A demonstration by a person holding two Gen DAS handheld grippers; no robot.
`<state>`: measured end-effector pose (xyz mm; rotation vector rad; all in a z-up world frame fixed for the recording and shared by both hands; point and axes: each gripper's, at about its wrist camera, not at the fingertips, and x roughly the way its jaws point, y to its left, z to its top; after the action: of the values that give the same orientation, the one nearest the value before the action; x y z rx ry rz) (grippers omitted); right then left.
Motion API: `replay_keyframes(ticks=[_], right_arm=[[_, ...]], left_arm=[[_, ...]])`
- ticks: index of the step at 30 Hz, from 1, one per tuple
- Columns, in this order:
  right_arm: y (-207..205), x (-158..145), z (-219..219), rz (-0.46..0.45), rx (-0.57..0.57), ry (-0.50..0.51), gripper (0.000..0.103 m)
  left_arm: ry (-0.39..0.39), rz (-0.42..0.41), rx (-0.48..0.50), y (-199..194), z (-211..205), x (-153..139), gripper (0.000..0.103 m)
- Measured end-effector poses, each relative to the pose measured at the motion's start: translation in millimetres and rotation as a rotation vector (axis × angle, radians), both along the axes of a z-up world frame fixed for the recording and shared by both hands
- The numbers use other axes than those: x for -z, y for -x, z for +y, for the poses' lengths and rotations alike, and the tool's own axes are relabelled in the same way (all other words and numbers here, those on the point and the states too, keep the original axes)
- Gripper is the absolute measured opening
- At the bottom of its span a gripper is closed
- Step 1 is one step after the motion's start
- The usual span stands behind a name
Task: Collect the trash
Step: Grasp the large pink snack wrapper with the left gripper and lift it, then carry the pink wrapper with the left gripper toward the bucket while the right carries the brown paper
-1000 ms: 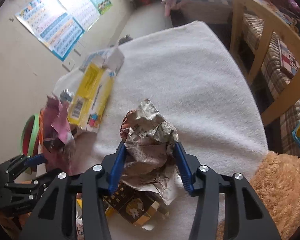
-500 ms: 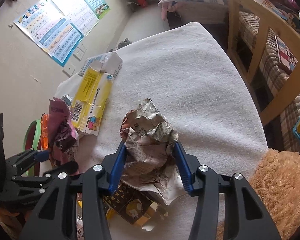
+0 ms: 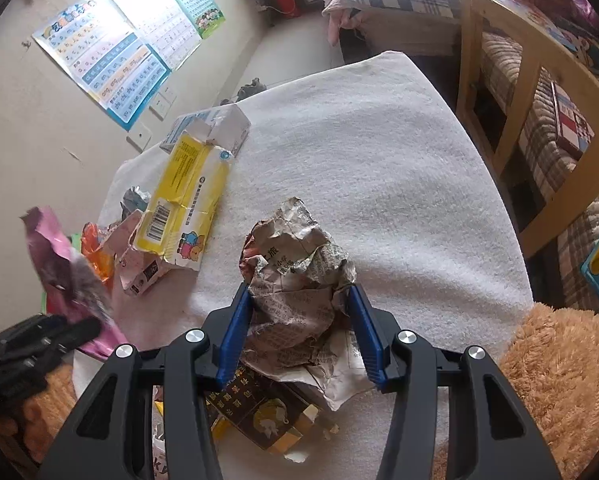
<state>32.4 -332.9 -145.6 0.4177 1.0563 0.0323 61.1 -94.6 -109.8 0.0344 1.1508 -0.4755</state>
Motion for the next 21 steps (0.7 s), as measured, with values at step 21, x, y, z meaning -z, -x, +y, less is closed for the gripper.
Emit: replay_keyframes(ticks=[21], right_arm=[[1, -20, 27, -0.063, -0.061, 0.081, 0.048]], left_arm=[[0.046, -0.006, -0.245, 3, 89, -5, 0.042]])
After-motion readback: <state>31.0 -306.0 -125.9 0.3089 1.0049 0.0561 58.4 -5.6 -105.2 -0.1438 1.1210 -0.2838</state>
